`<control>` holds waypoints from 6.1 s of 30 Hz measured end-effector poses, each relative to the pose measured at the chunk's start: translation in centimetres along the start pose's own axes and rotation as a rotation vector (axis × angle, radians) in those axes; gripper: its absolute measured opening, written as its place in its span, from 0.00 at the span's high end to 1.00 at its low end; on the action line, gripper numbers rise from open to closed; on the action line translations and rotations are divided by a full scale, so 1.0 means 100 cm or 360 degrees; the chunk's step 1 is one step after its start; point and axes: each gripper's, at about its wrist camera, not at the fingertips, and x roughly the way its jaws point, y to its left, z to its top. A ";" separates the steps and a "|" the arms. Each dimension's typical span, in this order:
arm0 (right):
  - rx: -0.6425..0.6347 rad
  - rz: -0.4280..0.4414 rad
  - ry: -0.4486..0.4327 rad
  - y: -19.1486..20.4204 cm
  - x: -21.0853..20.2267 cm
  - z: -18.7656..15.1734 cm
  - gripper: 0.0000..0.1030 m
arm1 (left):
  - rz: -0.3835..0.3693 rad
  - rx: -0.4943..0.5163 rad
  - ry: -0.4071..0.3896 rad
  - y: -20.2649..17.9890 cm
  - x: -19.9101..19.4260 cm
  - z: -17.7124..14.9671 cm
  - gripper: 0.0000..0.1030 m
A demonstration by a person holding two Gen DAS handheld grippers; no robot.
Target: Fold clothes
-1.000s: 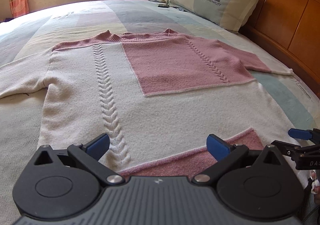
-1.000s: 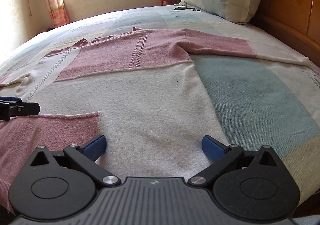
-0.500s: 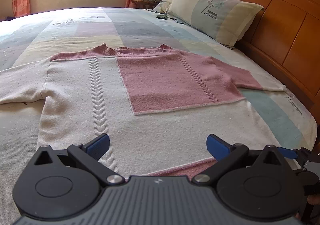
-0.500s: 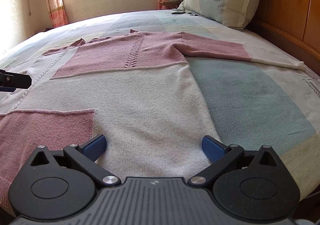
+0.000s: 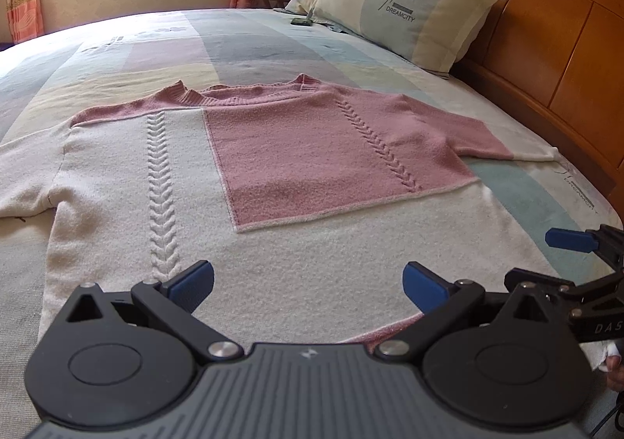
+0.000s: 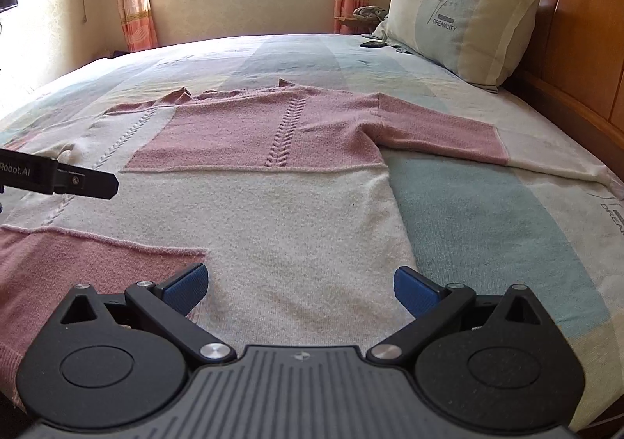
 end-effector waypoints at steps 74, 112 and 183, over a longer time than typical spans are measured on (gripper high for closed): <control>0.0084 -0.0035 0.0232 -0.043 0.226 0.148 0.00 | 0.0189 -0.0130 0.0023 0.053 0.014 0.008 0.01; -0.0068 0.0221 0.0602 0.113 0.317 0.254 0.00 | 0.0206 -0.0227 0.0033 0.110 -0.007 0.019 0.01; 0.0159 0.0850 0.0509 0.150 0.301 0.212 0.00 | 0.0209 -0.0190 0.0106 0.101 0.006 0.014 0.01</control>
